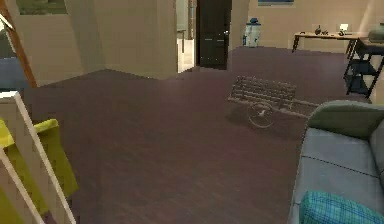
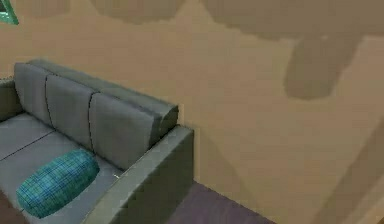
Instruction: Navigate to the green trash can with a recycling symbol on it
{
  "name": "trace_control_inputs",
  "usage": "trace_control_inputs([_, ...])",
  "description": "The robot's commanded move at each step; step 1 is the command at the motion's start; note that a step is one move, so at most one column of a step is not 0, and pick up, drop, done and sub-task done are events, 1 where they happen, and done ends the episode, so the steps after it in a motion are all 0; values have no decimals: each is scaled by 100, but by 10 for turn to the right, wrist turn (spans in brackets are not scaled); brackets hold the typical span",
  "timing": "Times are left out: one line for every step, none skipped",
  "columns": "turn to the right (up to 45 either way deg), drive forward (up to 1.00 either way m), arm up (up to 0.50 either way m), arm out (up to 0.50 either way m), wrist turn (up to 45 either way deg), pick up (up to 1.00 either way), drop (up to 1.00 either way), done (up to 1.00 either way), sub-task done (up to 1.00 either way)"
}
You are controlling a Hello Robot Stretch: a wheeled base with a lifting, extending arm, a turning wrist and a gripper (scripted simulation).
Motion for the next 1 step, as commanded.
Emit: trace_control_inputs([0, 100, 0, 0, 0, 0, 0, 0, 0])
